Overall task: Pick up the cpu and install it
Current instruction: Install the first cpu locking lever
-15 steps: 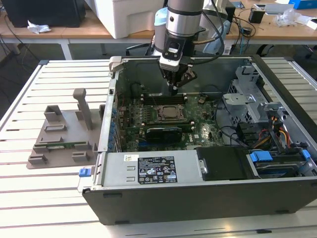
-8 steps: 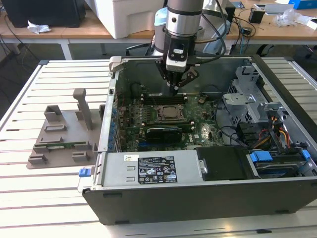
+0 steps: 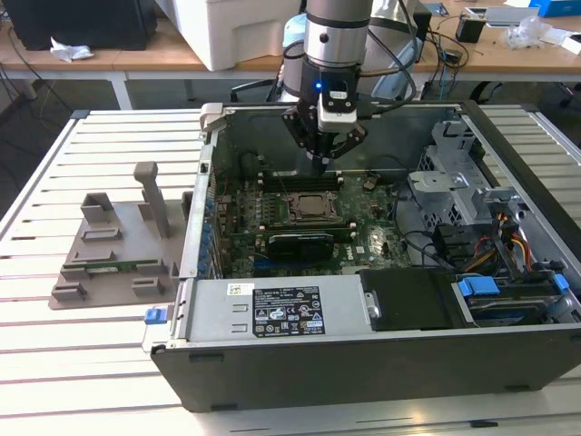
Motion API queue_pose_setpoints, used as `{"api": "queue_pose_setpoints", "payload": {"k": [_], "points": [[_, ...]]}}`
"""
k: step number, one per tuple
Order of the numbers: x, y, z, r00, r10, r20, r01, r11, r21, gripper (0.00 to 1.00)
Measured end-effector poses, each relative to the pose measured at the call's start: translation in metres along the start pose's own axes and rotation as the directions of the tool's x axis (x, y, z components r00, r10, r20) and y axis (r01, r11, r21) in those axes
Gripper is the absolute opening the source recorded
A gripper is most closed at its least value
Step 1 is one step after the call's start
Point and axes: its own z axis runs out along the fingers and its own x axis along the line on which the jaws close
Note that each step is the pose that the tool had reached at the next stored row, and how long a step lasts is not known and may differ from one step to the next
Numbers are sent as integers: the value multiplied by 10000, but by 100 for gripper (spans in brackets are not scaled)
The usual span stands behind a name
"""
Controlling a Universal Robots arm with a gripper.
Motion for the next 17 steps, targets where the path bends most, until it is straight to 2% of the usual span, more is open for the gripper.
{"api": "queue_pose_setpoints", "payload": {"k": [5,8,11,13,17], "points": [[0,0,0,9980,-638,14,638,9980,-43,11],[0,0,0,9939,-1101,31,1101,9939,-64,11],[0,0,1,9861,-1662,53,1662,9861,-84,11],[0,0,1,9823,-1871,64,1871,9823,-89,11],[-1,0,0,9661,-2581,106,2582,9661,-75,11]]}}
